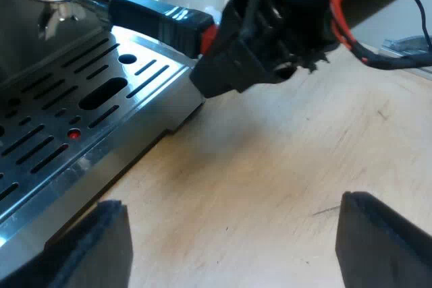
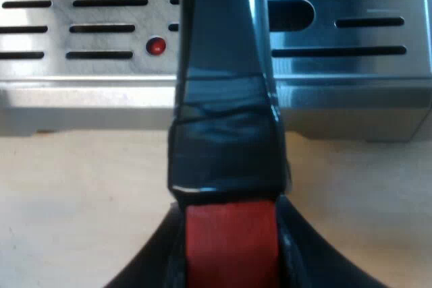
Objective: Grind coffee beans and then tamp
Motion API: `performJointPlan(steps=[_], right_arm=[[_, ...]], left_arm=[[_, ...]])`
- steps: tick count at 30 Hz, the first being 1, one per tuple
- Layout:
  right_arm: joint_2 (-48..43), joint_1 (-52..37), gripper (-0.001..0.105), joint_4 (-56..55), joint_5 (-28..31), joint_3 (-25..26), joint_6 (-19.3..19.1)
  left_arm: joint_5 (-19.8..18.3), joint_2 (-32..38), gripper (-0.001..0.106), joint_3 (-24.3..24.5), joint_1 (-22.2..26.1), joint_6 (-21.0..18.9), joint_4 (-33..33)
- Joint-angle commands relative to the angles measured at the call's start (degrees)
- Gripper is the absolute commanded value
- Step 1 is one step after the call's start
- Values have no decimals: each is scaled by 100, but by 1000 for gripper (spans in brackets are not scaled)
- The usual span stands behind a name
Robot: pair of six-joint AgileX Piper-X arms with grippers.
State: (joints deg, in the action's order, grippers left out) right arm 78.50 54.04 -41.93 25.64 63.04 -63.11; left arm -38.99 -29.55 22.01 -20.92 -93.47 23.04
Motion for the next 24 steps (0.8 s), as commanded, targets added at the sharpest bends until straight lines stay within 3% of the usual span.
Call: performJointPlan(steps=[1, 2, 11, 18, 24], right_arm=[[-153, 175, 0, -87, 14, 28, -20], [-168, 280, 0, -175, 187, 28, 164], [-247, 632, 0, -651, 812, 18, 343], [-406, 698, 0, -741, 850, 12, 342], [-641, 804, 0, -1032, 850, -21, 342]], left_arm=[[-72, 8, 65, 19, -24, -73, -89], [-72, 8, 65, 19, -24, -73, -89], [-72, 8, 65, 19, -24, -131, -71], [-72, 135, 65, 19, -24, -168, -57], [-72, 689, 65, 19, -24, -185, 137]])
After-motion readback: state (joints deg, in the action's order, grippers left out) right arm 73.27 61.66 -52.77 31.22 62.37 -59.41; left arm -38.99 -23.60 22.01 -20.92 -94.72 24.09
